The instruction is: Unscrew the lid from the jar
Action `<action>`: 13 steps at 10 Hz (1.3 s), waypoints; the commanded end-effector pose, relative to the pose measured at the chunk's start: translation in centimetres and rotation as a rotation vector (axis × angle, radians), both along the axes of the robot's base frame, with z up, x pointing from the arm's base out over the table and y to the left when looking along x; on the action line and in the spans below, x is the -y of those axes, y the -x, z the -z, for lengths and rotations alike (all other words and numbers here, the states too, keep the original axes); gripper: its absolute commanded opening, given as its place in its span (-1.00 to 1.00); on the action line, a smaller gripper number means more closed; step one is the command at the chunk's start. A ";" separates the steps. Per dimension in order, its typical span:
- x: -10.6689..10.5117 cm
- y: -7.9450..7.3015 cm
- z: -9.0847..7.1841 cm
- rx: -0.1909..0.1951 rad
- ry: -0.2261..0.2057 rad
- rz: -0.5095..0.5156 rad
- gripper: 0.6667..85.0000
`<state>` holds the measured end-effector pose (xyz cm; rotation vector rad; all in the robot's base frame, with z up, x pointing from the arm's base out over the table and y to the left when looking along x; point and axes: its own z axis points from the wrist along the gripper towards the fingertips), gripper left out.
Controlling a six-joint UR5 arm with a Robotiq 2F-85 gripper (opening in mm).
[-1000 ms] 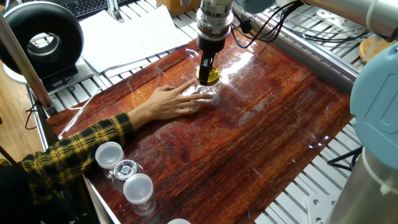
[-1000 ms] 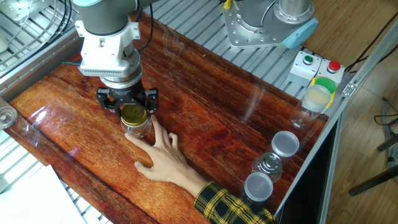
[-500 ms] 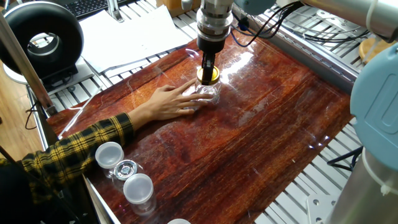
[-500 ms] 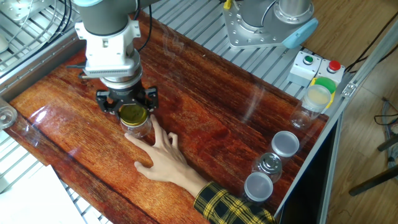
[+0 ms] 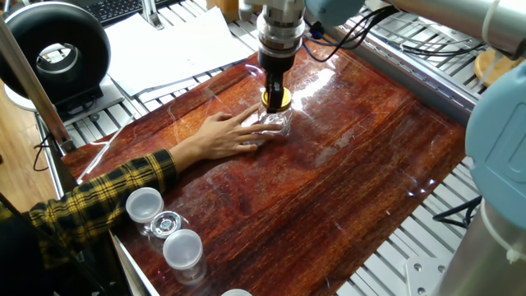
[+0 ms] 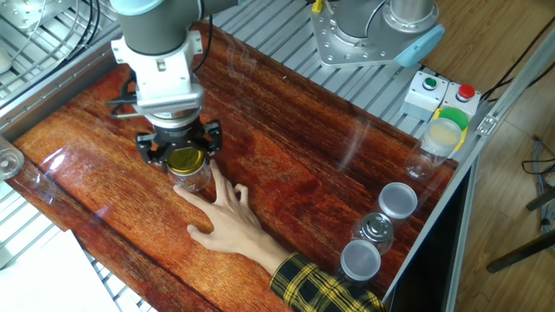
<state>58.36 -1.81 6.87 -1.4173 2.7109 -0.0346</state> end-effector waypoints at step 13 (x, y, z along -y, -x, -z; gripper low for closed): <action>-0.2 1.5 -0.7 -0.160 -0.130 0.757 0.73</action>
